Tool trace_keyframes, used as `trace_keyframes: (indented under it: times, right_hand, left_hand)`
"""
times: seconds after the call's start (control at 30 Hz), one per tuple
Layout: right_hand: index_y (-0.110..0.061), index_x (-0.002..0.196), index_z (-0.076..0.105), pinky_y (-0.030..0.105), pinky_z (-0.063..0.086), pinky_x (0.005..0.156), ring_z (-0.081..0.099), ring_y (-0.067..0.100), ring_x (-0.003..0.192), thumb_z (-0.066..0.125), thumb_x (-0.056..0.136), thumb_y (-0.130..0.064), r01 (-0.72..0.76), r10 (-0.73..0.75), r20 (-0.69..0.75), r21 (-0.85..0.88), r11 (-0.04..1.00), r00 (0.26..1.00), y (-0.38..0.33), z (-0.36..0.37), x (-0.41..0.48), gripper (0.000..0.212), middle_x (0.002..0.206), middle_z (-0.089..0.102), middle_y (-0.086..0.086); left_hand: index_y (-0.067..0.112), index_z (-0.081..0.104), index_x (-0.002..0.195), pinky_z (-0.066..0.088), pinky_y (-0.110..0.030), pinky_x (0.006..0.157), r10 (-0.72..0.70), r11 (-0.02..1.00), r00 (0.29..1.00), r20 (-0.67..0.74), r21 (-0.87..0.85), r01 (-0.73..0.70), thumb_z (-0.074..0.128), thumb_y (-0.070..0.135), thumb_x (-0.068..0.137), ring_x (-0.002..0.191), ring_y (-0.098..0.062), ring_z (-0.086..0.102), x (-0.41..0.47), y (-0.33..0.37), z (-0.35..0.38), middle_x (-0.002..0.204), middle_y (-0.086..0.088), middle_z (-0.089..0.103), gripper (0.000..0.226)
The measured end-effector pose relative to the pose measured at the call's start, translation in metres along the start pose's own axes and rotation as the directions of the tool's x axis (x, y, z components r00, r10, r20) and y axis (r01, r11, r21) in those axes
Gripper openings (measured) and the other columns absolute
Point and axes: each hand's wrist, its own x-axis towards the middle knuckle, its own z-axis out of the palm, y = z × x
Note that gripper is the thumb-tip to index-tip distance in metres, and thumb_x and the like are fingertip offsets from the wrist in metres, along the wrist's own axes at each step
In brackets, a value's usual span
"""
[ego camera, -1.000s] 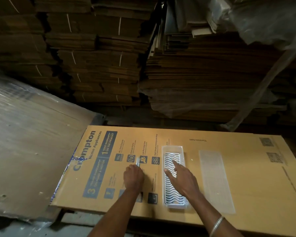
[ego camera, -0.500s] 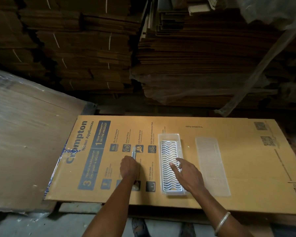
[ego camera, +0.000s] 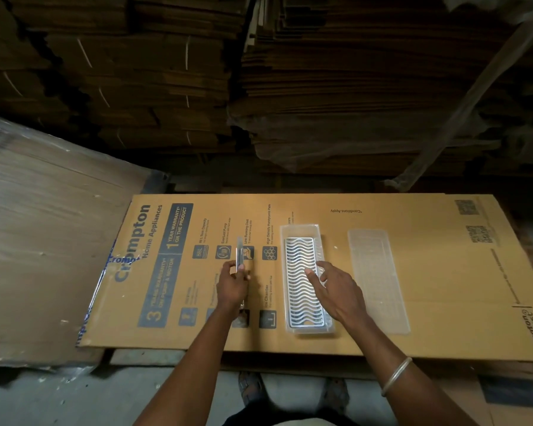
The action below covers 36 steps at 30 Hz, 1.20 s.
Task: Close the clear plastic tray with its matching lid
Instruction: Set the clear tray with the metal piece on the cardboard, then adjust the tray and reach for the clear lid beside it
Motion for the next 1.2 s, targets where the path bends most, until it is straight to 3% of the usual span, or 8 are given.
trace_keyframes:
  times: [0.07, 0.17, 0.37, 0.7, 0.8, 1.0, 1.1, 1.2]
  right_hand:
    - [-0.027, 0.142, 0.053, 0.035, 0.049, 0.083, 0.065, 0.018, 0.107, 0.030, 0.094, -0.074, 0.002, -0.002, -0.005, 0.016, 1.000, 1.000, 0.000, 0.000, 0.001, 0.071, 0.124, 0.069, -0.001]
    - [-0.028, 0.140, 0.053, 0.032, 0.046, 0.078, 0.066, 0.016, 0.104, 0.029, 0.093, -0.076, 0.006, -0.006, -0.003, 0.039, 0.999, 1.000, -0.002, -0.001, 0.001, 0.072, 0.121, 0.070, -0.001]
    - [-0.028, 0.138, 0.055, 0.033, 0.047, 0.077, 0.066, 0.017, 0.104, 0.031, 0.094, -0.074, 0.028, -0.027, -0.018, 0.048, 0.998, 0.999, -0.005, -0.002, 0.005, 0.068, 0.120, 0.071, -0.001]
    - [-0.027, 0.140, 0.054, 0.030, 0.041, 0.076, 0.066, 0.016, 0.104, 0.033, 0.096, -0.070, 0.054, -0.052, -0.031, 0.048, 0.997, 0.998, -0.005, 0.000, 0.006, 0.066, 0.122, 0.070, -0.001]
    - [-0.026, 0.140, 0.055, 0.030, 0.041, 0.075, 0.066, 0.016, 0.103, 0.033, 0.096, -0.070, 0.060, -0.059, -0.040, 0.039, 0.997, 0.997, -0.005, -0.001, 0.006, 0.066, 0.122, 0.070, -0.001]
    - [-0.026, 0.138, 0.054, 0.035, 0.051, 0.079, 0.067, 0.022, 0.104, 0.027, 0.093, -0.077, 0.015, -0.010, -0.062, 0.068, 0.998, 0.998, 0.013, -0.002, 0.006, 0.073, 0.112, 0.072, 0.001]
    - [-0.023, 0.138, 0.054, 0.040, 0.054, 0.083, 0.068, 0.024, 0.103, 0.033, 0.096, -0.071, -0.048, 0.055, -0.071, 0.094, 0.994, 0.996, 0.030, -0.006, 0.007, 0.067, 0.112, 0.073, 0.004]
    - [-0.021, 0.135, 0.057, 0.041, 0.053, 0.082, 0.067, 0.027, 0.102, 0.039, 0.097, -0.065, -0.114, 0.128, -0.099, 0.134, 0.984, 0.987, 0.050, -0.014, 0.004, 0.061, 0.110, 0.072, 0.006]
  left_hand:
    - [0.026, 0.058, 0.126, 0.039, -0.026, 0.048, -0.024, 0.974, 0.999, 0.039, -0.226, 0.032, 0.050, 0.038, 0.106, 0.058, -0.016, 0.050, -0.013, 0.008, 0.000, 0.078, -0.003, 0.067, 0.025]
    - [0.037, 0.057, 0.128, 0.036, -0.027, 0.048, -0.029, 0.933, 0.998, 0.051, -0.356, 0.046, 0.048, 0.035, 0.107, 0.057, -0.012, 0.044, -0.028, 0.019, 0.000, 0.075, 0.000, 0.062, 0.023]
    - [0.037, 0.035, 0.153, 0.040, -0.021, 0.051, 0.028, 0.947, 0.990, 0.139, -0.322, 0.018, 0.042, 0.017, 0.110, 0.065, -0.012, 0.047, -0.047, 0.031, -0.002, 0.095, -0.001, 0.061, 0.049]
    - [0.030, 0.040, 0.154, 0.041, -0.033, 0.065, -0.070, 0.891, 0.959, 0.273, -0.415, 0.183, 0.038, -0.011, 0.099, 0.069, -0.018, 0.049, -0.057, 0.033, -0.008, 0.116, -0.010, 0.063, 0.069]
    - [0.031, 0.048, 0.146, 0.041, -0.032, 0.064, -0.096, 0.869, 0.955, 0.280, -0.445, 0.218, 0.040, -0.009, 0.098, 0.067, -0.018, 0.051, -0.059, 0.033, -0.006, 0.110, -0.009, 0.064, 0.063]
    - [0.010, 0.064, 0.113, 0.042, -0.028, 0.057, -0.134, 0.898, 0.962, 0.237, -0.382, 0.219, 0.040, 0.018, 0.109, 0.060, -0.014, 0.055, -0.074, 0.048, 0.013, 0.075, -0.005, 0.057, 0.025]
    - [0.010, 0.069, 0.090, 0.042, -0.035, 0.062, -0.080, 0.972, 0.984, 0.162, -0.207, 0.113, 0.048, 0.024, 0.105, 0.058, -0.018, 0.058, -0.075, 0.058, 0.032, 0.068, -0.007, 0.060, 0.029]
    - [0.009, 0.068, 0.070, 0.040, -0.028, 0.057, 0.061, 0.993, 0.989, 0.136, 0.092, -0.074, 0.062, 0.021, 0.098, 0.051, -0.013, 0.052, -0.073, 0.074, 0.052, 0.059, -0.002, 0.060, 0.030]
